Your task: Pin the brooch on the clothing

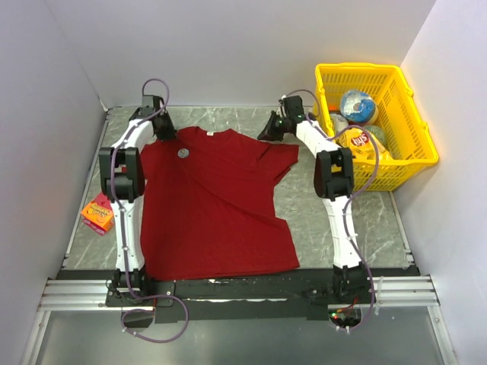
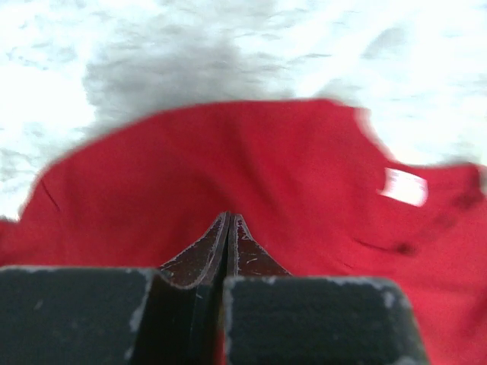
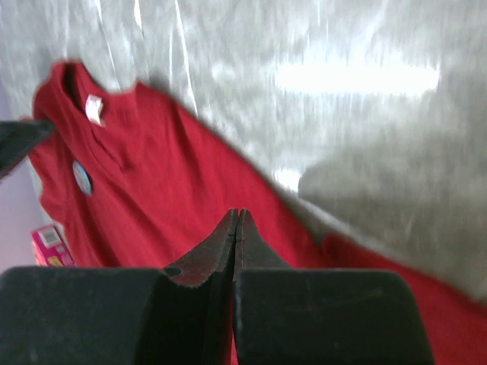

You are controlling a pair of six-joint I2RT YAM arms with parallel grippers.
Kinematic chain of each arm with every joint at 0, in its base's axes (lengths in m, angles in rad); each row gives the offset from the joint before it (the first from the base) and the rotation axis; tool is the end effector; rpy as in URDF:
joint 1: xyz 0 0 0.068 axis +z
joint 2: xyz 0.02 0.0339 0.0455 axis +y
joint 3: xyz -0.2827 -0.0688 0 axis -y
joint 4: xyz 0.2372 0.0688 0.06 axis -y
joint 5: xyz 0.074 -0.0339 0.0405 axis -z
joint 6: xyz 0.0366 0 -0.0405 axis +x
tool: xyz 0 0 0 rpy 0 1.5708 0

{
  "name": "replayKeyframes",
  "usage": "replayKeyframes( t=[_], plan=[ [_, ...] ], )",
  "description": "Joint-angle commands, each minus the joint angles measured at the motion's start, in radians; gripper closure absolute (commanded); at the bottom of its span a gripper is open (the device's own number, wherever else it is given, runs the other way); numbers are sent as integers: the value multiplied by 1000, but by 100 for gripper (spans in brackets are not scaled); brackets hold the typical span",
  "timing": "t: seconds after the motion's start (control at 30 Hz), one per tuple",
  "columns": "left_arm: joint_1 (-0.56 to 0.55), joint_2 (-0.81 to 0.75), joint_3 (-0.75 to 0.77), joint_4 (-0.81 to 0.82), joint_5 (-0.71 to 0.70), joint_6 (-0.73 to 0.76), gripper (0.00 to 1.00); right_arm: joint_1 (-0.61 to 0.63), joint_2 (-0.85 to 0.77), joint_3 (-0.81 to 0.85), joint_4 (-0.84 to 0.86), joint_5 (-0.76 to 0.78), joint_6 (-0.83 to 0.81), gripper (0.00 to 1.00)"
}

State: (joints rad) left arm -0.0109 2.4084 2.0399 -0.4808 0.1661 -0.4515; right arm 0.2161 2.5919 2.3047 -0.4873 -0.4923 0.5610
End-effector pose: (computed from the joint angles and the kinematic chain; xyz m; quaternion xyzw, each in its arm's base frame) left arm 0.5456 -0.0120 0.1906 -0.1752 0.9163 -0.1562 0.3246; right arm 0.5642 0.1416 0.1772 0.0603 0.8969 0.3503 0.2629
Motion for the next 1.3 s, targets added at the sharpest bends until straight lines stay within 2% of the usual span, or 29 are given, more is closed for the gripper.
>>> replayKeyframes(
  t=[0.0, 0.1, 0.23, 0.37, 0.53, 0.77, 0.93, 1.27],
  plan=[
    [-63, -245, -37, 251, 88, -21, 94, -4, -320, -180, 196, 4, -81, 100],
    [-155, -220, 81, 184, 82, -1, 94, -7, -443, -266, 205, 8, -111, 100],
    [-259, -137, 207, 166, 160, -33, 95, -12, -609, -390, 237, 3, -136, 100],
    [-314, -30, 220, 241, 219, -91, 99, -24, -745, -520, 245, 23, -168, 100],
    [-368, 69, 232, 315, 283, -170, 99, -41, -867, -591, 214, 32, -205, 100],
    [-408, 204, 302, 298, 251, -199, 99, -72, -957, -692, 217, 14, -216, 100],
    [-409, 244, 321, 233, 211, -196, 99, -96, -983, -731, 231, 0, -207, 100],
    [-411, 334, 394, 145, 144, -200, 99, -126, -972, -742, 233, -58, -190, 100]
  ],
)
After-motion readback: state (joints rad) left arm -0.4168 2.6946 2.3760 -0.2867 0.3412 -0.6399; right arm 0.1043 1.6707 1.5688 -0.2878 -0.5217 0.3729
